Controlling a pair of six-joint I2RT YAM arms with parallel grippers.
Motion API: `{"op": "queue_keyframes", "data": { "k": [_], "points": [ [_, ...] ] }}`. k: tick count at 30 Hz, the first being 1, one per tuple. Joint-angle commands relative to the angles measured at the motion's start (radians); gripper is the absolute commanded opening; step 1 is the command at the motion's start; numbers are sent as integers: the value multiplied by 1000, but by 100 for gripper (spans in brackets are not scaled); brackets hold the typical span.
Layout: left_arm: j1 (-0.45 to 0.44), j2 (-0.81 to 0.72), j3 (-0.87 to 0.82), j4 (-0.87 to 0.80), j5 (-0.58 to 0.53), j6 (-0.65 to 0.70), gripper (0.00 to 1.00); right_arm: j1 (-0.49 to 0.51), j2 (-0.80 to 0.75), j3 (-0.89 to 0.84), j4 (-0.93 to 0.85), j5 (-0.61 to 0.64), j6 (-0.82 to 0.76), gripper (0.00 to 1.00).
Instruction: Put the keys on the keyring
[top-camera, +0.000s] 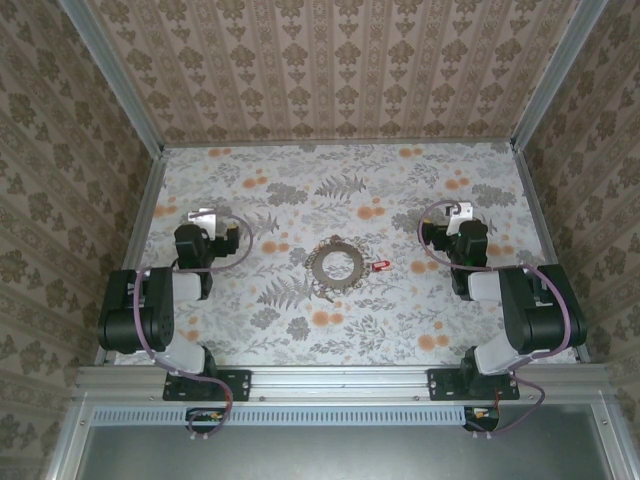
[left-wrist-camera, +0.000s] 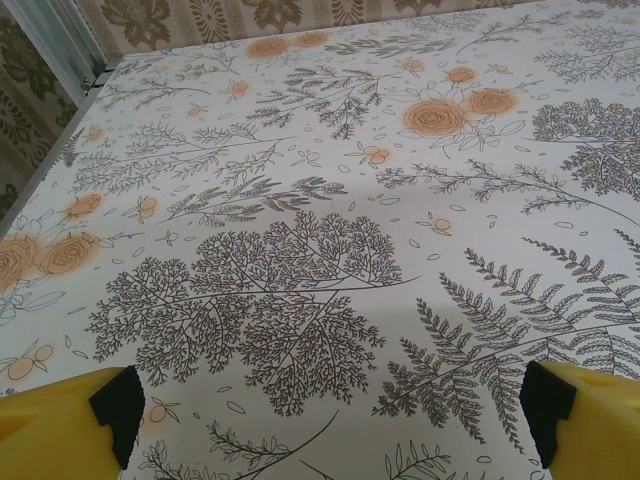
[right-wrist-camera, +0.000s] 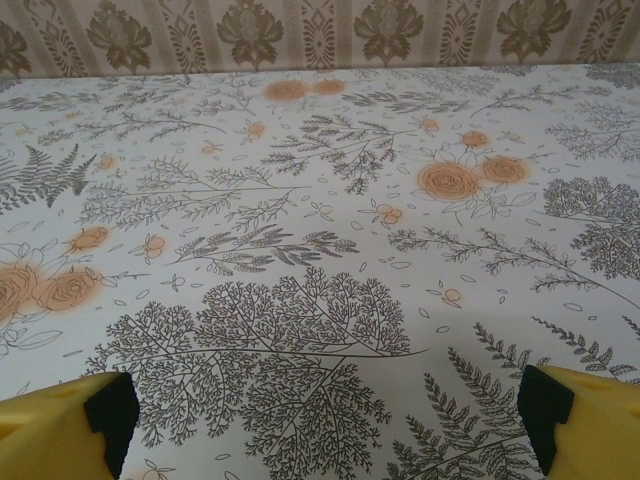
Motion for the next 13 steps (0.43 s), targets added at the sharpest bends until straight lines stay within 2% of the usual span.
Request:
{"op": "queue_keyframes", "data": {
  "k": [1, 13],
  "points": [
    [-5, -5, 0, 25, -6, -21, 100, 5, -2, 9, -9, 19, 1, 100],
    [-4, -6, 2, 26, -6, -22, 100, 13, -2, 8, -9, 34, -2, 100]
  ]
}}
